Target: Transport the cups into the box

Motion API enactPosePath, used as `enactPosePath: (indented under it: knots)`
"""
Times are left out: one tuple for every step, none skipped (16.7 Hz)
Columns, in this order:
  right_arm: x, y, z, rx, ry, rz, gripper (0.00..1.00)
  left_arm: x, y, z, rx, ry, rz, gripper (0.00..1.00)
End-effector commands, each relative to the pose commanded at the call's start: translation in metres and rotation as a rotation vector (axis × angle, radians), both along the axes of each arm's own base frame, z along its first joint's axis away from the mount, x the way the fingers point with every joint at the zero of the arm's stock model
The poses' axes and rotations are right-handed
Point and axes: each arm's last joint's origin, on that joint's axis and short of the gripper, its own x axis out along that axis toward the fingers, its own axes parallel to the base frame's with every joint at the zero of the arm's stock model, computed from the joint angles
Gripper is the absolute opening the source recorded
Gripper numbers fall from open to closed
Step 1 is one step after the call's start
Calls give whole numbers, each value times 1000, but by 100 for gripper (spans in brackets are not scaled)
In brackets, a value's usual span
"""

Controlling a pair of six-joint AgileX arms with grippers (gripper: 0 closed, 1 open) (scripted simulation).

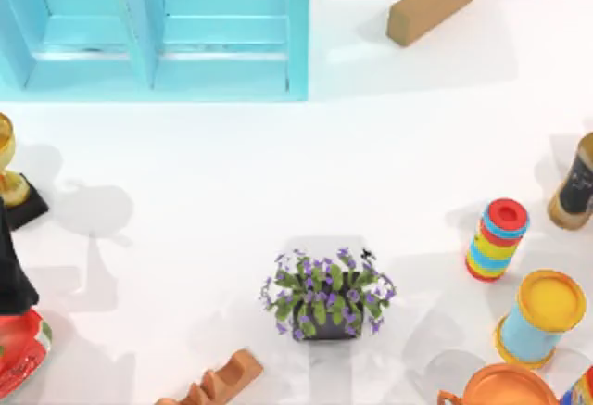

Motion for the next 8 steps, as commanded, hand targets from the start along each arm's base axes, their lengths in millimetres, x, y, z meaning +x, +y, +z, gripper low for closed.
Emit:
enactPosePath:
  knots:
    - [-1,0,-7,-1,1,-4,0,0,0,0,0,0,0,100]
    - [-1,0,-13,-2,1,-6,0,0,0,0,0,0,0,100]
    - [-1,1,-16,-2,1,-7,0,0,0,0,0,0,0,100]
    - [-1,1,-16,-2,1,-6,0,0,0,0,0,0,0,100]
    - [-1,1,-16,-2,1,-6,0,0,0,0,0,0,0,100]
    - [-1,1,-16,-2,1,-6,0,0,0,0,0,0,0,100]
    - [-1,1,-16,-2,1,-6,0,0,0,0,0,0,0,100]
    - [-1,1,-16,-2,1,-6,8,0,0,0,0,0,0,100]
